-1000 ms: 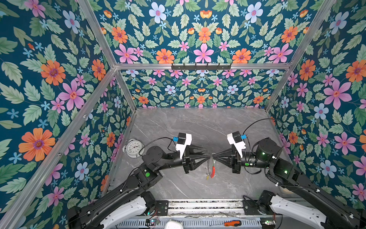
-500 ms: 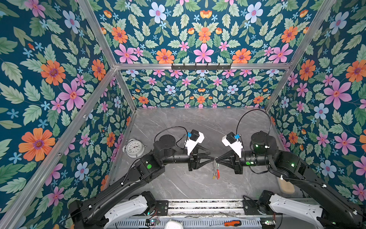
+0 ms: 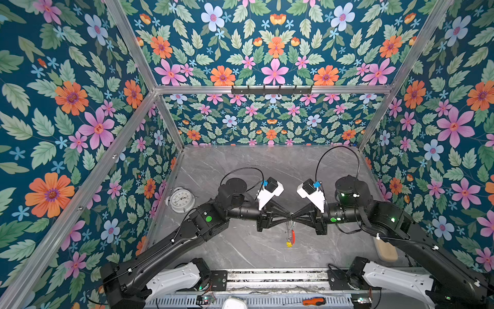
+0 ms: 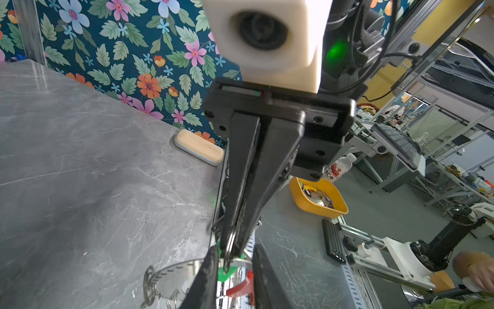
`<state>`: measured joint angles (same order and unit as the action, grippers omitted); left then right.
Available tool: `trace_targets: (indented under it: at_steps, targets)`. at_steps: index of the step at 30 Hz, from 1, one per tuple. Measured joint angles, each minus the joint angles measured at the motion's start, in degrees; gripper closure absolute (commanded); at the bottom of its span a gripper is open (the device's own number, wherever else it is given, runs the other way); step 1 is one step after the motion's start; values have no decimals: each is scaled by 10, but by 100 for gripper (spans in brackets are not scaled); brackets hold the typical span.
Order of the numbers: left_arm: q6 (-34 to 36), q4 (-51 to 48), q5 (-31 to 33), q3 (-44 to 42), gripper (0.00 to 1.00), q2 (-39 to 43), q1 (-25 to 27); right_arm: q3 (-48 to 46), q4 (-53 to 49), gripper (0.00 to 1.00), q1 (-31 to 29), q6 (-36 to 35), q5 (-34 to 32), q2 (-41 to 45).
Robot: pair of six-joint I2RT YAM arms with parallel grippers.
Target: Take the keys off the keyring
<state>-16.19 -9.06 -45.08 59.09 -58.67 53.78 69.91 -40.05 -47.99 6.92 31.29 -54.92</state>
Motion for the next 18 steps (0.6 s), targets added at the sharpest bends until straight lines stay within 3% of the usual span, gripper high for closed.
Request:
trace_targets:
  at_steps: [11,16,18]
  targets:
    - [6,-2,-6,2,87,-12,-1,4,-15,100,0,-7,-6,-9]
    - [14,4,-7,-3,100,-7,0,6,-16,100,-1,-6,-6,-12]
    - [14,15,-5,-14,100,0,0,6,-16,100,-1,-6,-4,-13]
